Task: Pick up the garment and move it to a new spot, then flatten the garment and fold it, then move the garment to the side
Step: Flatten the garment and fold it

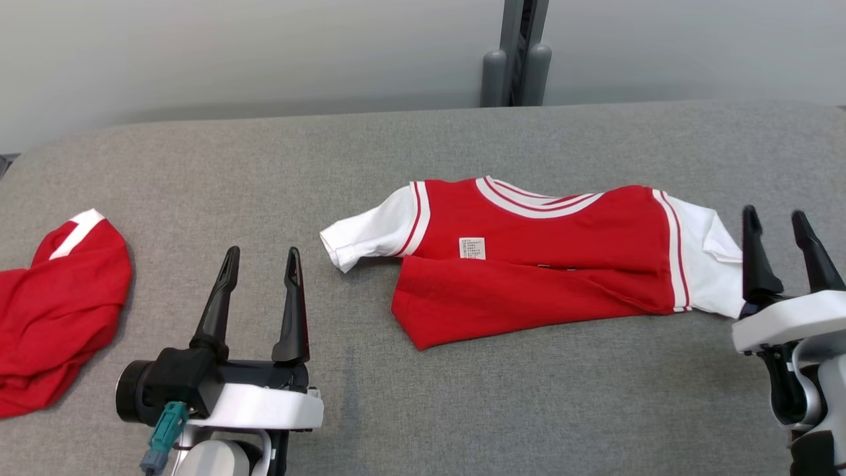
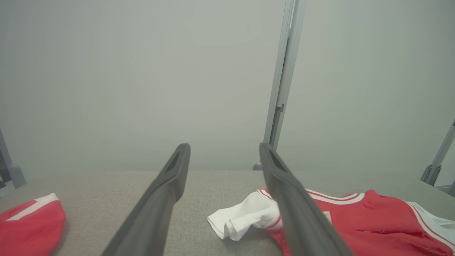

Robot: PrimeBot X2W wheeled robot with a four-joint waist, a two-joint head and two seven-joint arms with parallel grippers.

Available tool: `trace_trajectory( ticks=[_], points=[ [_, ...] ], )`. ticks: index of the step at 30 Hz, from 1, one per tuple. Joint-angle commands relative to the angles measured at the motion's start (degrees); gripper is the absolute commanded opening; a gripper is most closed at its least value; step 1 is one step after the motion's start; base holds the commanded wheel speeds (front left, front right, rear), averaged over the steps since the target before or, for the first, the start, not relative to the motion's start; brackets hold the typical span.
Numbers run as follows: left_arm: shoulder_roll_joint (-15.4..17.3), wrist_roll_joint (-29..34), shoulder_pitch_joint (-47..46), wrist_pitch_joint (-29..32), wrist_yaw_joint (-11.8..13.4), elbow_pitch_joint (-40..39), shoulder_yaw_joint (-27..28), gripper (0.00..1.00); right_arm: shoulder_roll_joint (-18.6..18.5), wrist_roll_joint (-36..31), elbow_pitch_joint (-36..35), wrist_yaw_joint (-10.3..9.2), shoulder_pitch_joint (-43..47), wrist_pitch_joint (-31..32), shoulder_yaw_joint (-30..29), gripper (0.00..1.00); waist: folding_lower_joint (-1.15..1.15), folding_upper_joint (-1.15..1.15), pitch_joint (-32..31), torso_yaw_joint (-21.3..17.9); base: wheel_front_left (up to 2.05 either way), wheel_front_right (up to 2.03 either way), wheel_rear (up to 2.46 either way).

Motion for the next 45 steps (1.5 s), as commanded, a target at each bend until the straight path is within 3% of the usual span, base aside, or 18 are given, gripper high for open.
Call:
trace_trajectory(
  ticks=[1, 5, 10, 16, 30, 38, 45],
  points=[
    [0.2, 0.0, 0.1, -0.1, 0.2, -0.2, 0.2, 1.00, -0.6, -1.0, -1.3, 0.01, 0.8, -0.4, 0.5, 1.00, 0.00, 0.00, -0.6, -0.1, 0.00, 0.00, 0.00],
    [0.2, -0.3, 1.0, -0.1, 0.7, -0.2, 0.3, 1.00, -1.0, -5.1, -10.6, 0.01, 4.0, -0.5, 3.8, 1.00, 0.00, 0.00, -2.1, -0.3, 0.00, 0.00, 0.00],
    [0.2, 0.7, 2.1, -0.1, 1.0, 0.5, 0.0, 1.00, 1.2, -7.4, -19.1, 0.01, 8.0, -0.5, 5.9, 1.00, 0.00, 0.00, -3.0, -0.2, 0.00, 0.00, 0.00],
    [0.2, 0.5, 3.2, -0.1, 1.5, 1.5, -0.5, 1.00, 2.9, -9.7, -22.7, 0.01, 11.9, -0.5, 8.3, 1.00, 0.00, 0.00, -3.1, 0.3, 0.00, 0.00, 0.00],
    [0.2, 0.2, 1.5, -0.1, 0.9, 1.7, -2.0, 1.00, 1.7, -8.0, -20.7, 0.01, 10.6, -0.1, 9.3, 1.00, 0.00, 0.00, -1.2, 3.7, 0.00, 0.00, 0.00],
    [0.2, -0.3, -0.4, -0.1, 0.6, 1.8, -3.6, 1.00, -1.9, -4.9, -16.6, 0.01, 1.9, 8.2, 11.8, 1.00, 0.00, 0.00, 3.0, 7.3, 0.00, 0.00, 0.00],
    [0.2, -1.9, -3.1, -0.1, 0.6, 2.2, -5.8, 1.00, -4.9, 3.1, -7.2, 0.01, -9.0, 20.9, 14.4, 1.00, 0.00, 0.00, 7.5, 12.3, 0.00, 0.00, 0.00]
  ],
)
